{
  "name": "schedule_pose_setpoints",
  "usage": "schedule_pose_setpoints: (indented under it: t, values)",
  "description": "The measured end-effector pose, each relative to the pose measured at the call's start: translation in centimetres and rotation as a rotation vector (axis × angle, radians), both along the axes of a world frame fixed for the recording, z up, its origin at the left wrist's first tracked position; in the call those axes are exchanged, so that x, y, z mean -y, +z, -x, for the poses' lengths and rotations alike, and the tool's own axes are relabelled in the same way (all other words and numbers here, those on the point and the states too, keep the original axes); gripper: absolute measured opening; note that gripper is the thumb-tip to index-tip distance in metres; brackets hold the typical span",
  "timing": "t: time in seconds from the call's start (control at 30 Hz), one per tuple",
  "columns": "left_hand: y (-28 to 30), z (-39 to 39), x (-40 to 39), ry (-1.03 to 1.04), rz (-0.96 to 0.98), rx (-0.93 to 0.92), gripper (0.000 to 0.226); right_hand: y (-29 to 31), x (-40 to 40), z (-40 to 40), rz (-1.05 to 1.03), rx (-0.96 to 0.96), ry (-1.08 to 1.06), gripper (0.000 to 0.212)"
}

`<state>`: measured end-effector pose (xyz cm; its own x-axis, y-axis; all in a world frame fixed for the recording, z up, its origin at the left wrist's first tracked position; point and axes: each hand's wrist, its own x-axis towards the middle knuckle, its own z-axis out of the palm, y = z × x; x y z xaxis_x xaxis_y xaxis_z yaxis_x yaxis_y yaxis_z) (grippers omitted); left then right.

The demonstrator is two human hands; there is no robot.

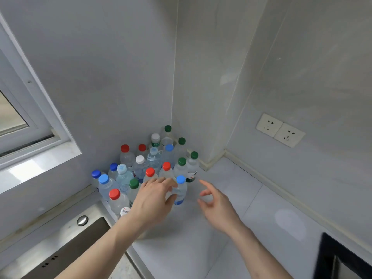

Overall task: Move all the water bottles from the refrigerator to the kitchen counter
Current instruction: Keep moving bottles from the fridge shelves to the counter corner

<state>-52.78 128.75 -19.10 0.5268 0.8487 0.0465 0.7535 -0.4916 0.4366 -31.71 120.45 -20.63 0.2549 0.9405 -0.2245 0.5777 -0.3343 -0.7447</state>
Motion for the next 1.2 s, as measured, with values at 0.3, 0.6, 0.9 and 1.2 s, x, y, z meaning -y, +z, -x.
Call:
schedule_pose_setpoints:
  t: [0.3, 0.6, 0.9, 1.2]
  values:
    - [2.4, -3.7, 7.5, -0.186, 0.107, 0.174, 0.023, 4.5, 13.9, -3.8, -0.073, -0.065, -0.184, 0.05]
    - [4.4, -13.3, 19.5, -0.541, 0.141, 0.172, 0.022, 7.1, 33.1, -6.9, -0.164, 0.02, -0.522, 0.052]
    - [7.3, -19.8, 40.0, -0.971, 0.124, 0.22, 0.024, 9.3, 57.0, -4.5, -0.22, 0.11, -0.833, 0.052]
    - [9.6, -23.8, 60.2, -1.368, 0.091, 0.227, 0.027, 11.2, 77.7, -0.1, -0.254, 0.244, -1.134, 0.049]
